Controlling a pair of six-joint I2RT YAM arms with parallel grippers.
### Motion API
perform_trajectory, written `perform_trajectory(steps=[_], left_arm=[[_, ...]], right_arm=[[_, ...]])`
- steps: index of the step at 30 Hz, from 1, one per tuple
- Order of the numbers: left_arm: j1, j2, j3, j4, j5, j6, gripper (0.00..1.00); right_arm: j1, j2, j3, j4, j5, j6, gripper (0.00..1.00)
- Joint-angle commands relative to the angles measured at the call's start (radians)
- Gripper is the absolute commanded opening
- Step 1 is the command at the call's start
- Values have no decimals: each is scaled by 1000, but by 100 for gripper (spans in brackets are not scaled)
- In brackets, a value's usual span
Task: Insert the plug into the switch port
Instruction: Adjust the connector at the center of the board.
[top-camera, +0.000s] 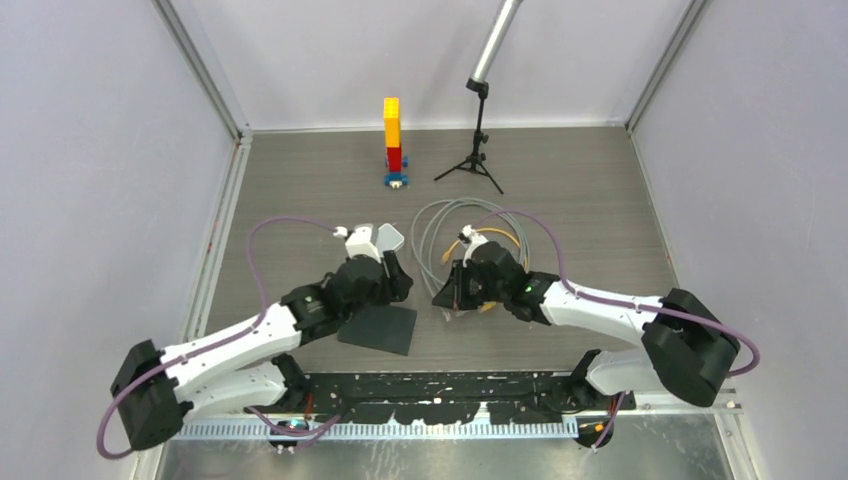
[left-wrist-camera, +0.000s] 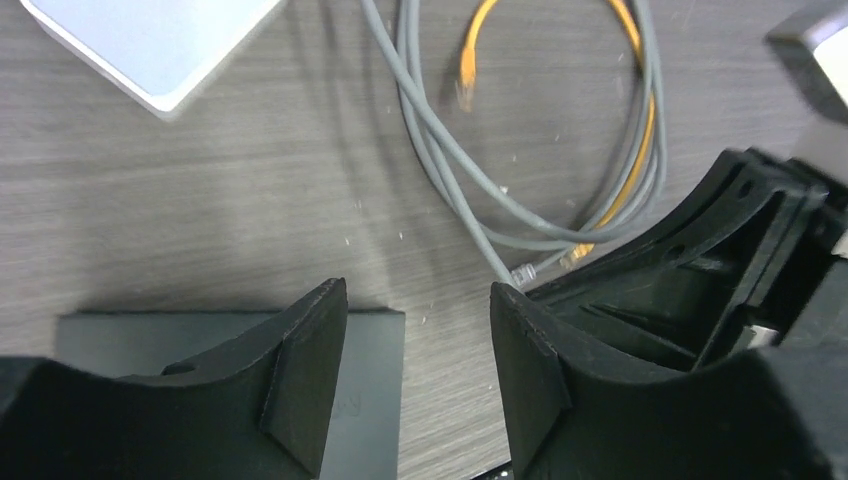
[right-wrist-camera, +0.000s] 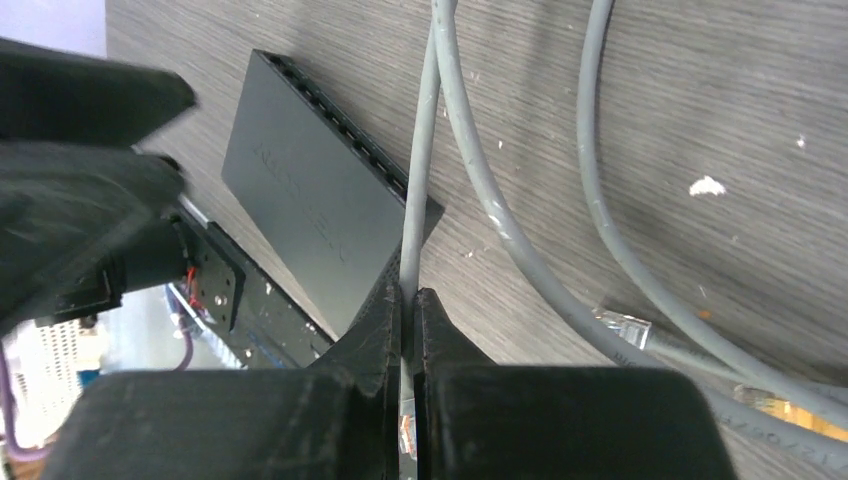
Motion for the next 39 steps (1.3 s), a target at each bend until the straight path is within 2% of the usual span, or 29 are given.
perform_trajectory(steps=[1, 7, 22, 31, 39], left_arm=[[-102, 99, 48, 17, -179, -148, 56], [-141, 181, 59, 42, -235, -212, 49], [-145, 255, 18, 251, -242, -278, 46], [-147, 296, -4, 266, -248, -301, 39], [-156, 320, -1, 272, -245, -302, 39]], right_arm=[[34, 25, -30, 237, 110, -41, 1], [39, 28, -85, 396, 111, 1, 1], [69, 44, -102, 424, 44, 5, 1], [74, -12, -131, 447, 26, 23, 1], [73, -67, -142, 430, 29, 25, 1]])
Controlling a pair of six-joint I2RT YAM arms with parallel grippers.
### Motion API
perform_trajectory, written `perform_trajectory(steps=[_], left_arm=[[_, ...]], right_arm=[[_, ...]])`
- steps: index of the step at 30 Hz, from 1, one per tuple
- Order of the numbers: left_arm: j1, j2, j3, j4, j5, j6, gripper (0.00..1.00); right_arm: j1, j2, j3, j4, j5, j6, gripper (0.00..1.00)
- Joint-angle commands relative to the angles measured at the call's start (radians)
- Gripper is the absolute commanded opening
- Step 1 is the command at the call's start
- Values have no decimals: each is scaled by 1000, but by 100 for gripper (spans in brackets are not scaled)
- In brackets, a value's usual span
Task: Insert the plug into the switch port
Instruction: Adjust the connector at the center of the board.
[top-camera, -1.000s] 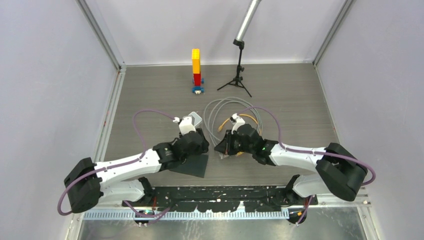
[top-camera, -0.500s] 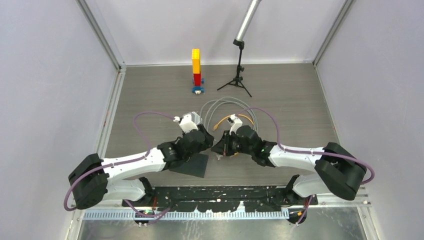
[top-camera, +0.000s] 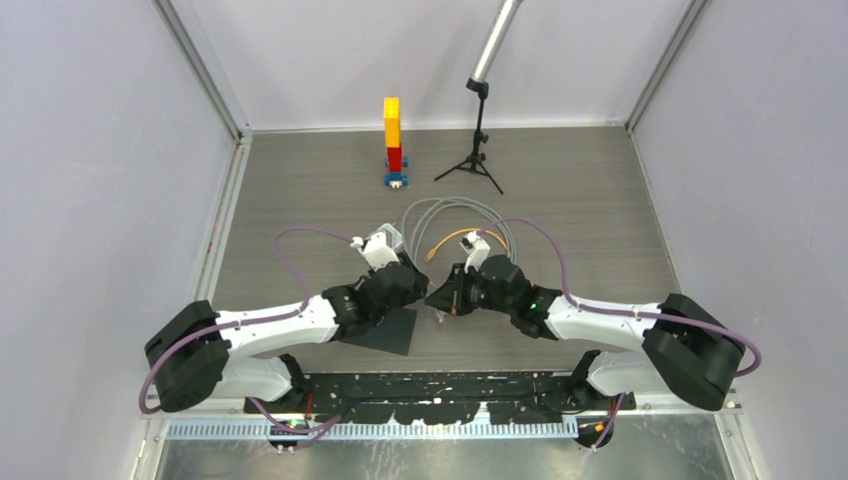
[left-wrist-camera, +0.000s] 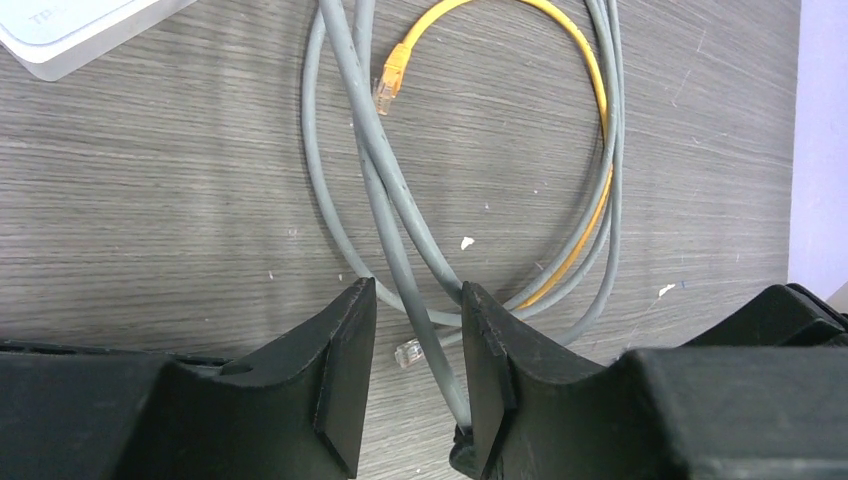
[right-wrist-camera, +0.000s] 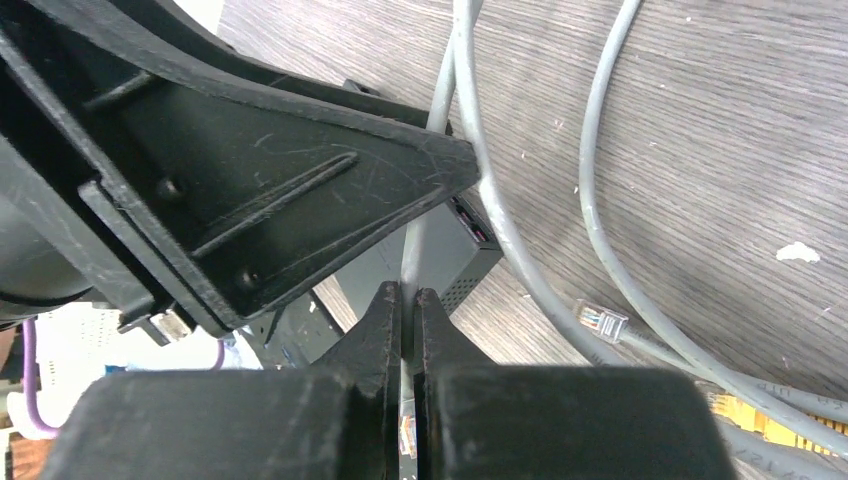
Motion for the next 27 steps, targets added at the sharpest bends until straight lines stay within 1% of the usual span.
perform_trajectory(steps=[1, 4, 8, 11, 12, 13, 16, 21, 22, 25, 27], left_arm=[[-12, 16, -2, 50, -48, -12, 38], [-13, 28, 3, 60, -44, -12, 33], [-17, 26, 2, 60, -41, -11, 27], [-20, 13, -3, 59, -49, -14, 15], [-20, 8, -4, 56, -51, -12, 6], [-19, 3, -3, 49, -53, -12, 0], [-20, -16, -3, 30, -63, 1, 0], [-20, -60, 9, -47, -97, 65, 0], [-19, -68, 15, -63, -100, 85, 0], [-20, -79, 39, -109, -97, 181, 0], [-20, -82, 62, -139, -90, 264, 0]], right_arm=[[8, -52, 8, 64, -15, 10, 1], [8, -50, 11, 67, -35, 12, 1], [8, -57, 7, 54, -16, 2, 1], [9, -55, 6, 49, -10, -3, 1], [8, -54, 8, 44, -6, -6, 1], [8, -52, 9, 31, 1, -9, 1], [9, -55, 22, -37, 38, -30, 4], [8, -91, 28, -158, 150, -58, 21], [8, -103, 28, -182, 164, -62, 24], [8, -140, 32, -258, 269, -72, 33], [7, -156, 43, -318, 329, -78, 35]])
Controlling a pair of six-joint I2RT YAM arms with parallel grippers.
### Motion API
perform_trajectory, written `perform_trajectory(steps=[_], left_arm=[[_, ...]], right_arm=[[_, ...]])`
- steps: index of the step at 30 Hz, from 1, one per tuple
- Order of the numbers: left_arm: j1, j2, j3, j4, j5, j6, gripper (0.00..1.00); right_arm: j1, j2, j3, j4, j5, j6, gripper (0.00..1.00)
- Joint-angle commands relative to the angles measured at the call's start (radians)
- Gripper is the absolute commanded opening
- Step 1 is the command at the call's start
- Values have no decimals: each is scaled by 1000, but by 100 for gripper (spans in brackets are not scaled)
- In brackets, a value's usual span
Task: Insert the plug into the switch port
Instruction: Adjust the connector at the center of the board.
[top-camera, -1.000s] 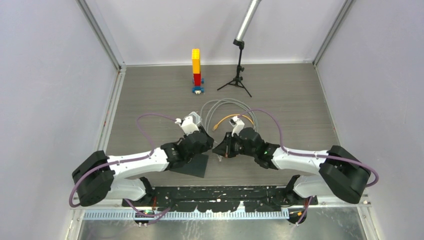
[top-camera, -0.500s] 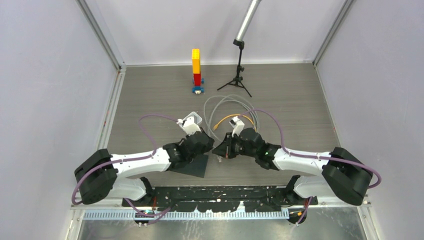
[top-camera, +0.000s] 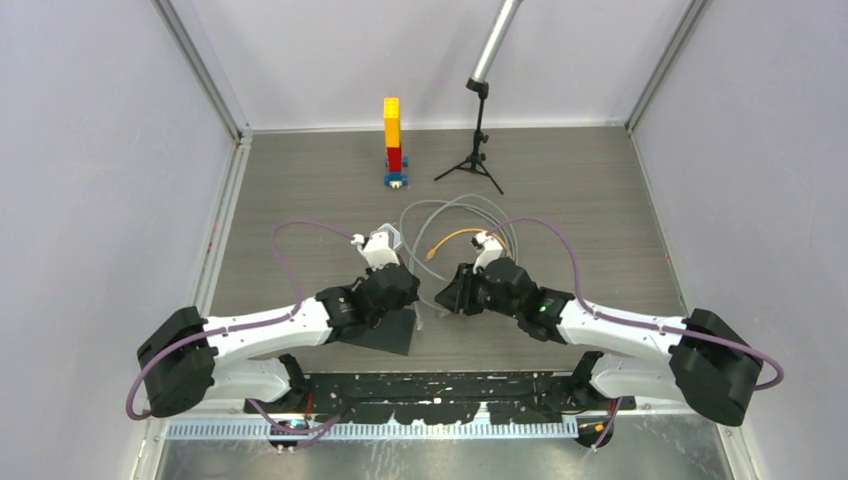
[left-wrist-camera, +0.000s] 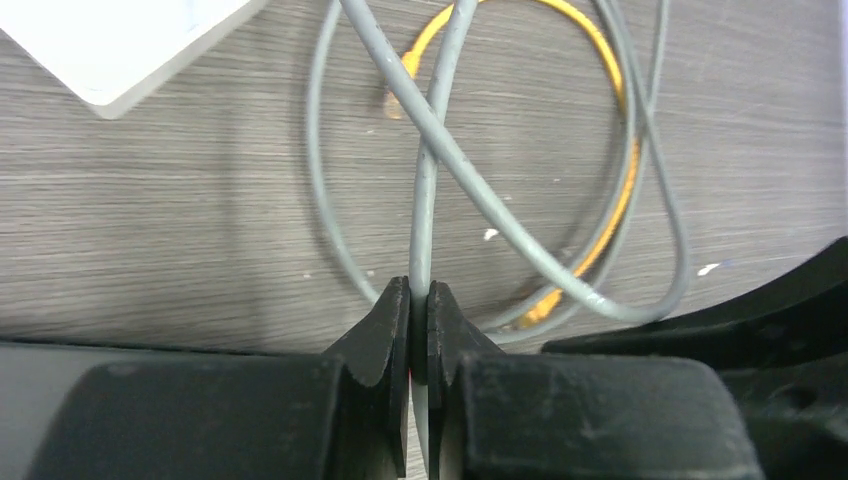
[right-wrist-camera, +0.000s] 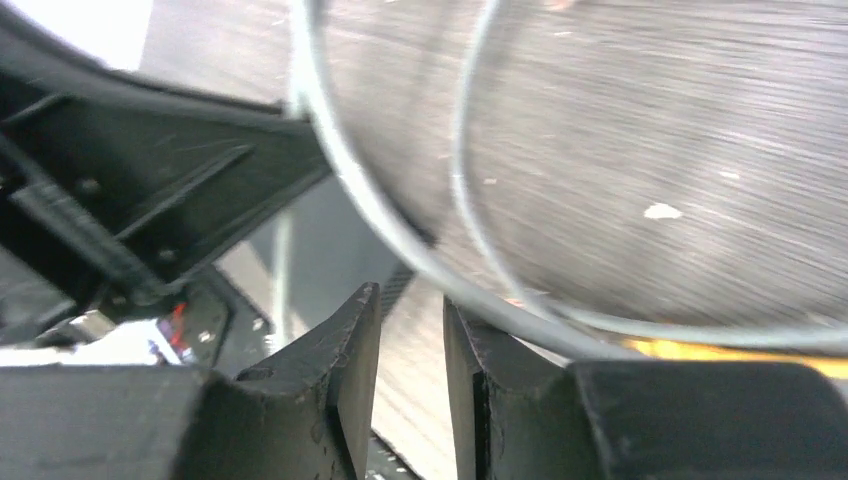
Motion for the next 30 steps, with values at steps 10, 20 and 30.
perform_trajectory(steps=[10, 20, 30], left_arm=[[2, -81, 82, -97, 195, 549, 0], [2, -139, 59, -83, 336, 657, 0], [2, -157, 105, -126, 347, 632, 0]], right_arm=[[-12, -102, 64, -297, 299, -46, 35], [-12, -218, 44, -351, 281, -66, 34], [-12, -253, 55, -391, 298, -85, 34]])
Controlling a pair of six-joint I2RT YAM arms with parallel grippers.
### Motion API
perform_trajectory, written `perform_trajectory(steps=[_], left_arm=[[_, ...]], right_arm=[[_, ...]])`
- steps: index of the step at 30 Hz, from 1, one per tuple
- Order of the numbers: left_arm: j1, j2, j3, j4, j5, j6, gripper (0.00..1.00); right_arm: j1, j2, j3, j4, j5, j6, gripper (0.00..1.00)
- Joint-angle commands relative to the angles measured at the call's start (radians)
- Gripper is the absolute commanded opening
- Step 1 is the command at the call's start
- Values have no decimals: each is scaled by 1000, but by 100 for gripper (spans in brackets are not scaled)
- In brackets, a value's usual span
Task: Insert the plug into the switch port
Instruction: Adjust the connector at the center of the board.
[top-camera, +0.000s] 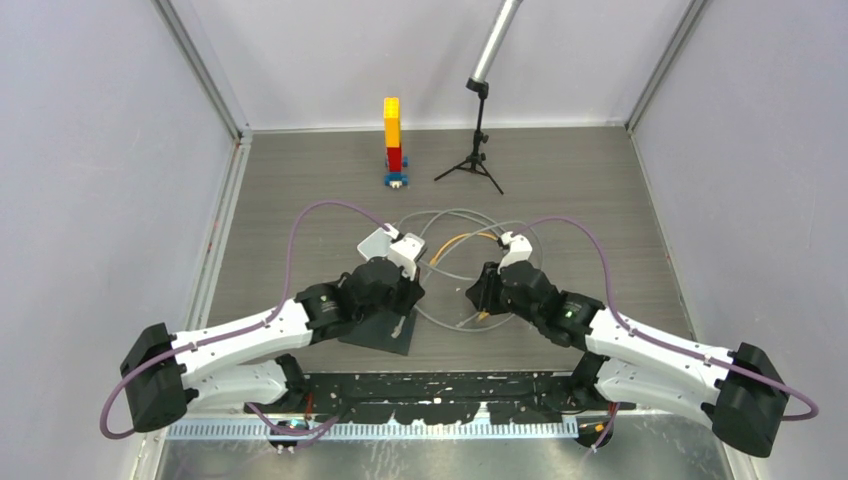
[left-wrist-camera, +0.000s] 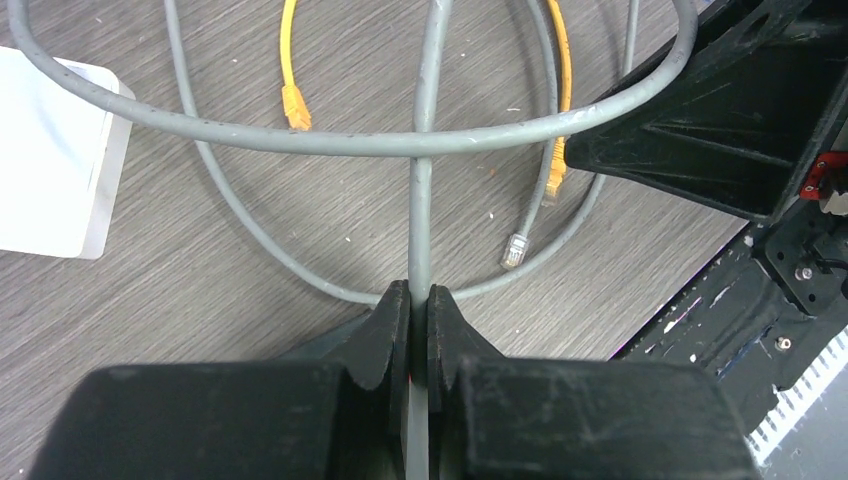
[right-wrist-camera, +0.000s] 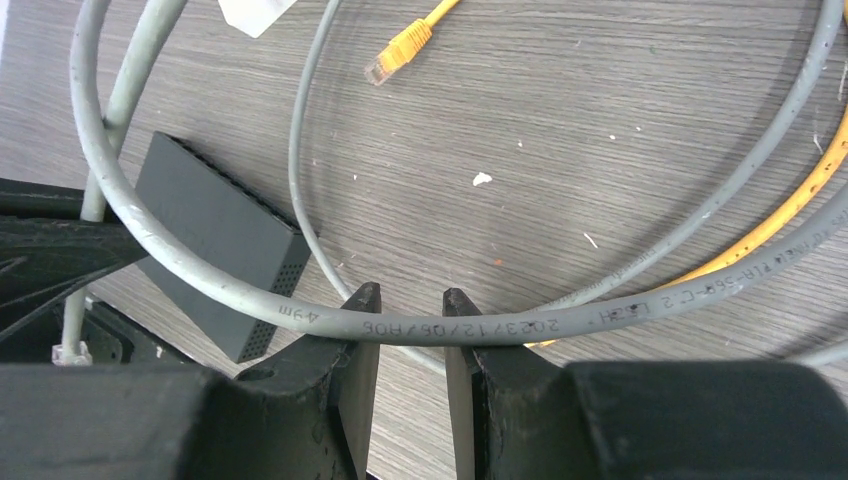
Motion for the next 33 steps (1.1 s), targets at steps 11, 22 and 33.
perform_trajectory(steps=[11, 22, 33], left_arm=[[-1, -39, 28, 12, -12, -169, 0], [-1, -50, 13, 129, 103, -119, 0], [-11, 0, 125, -88, -166, 192, 0]], right_arm=[[-1, -30, 116, -47, 45, -56, 35], [-1, -51, 158, -85, 30, -125, 36], [-7, -36, 202, -105, -33, -231, 43]])
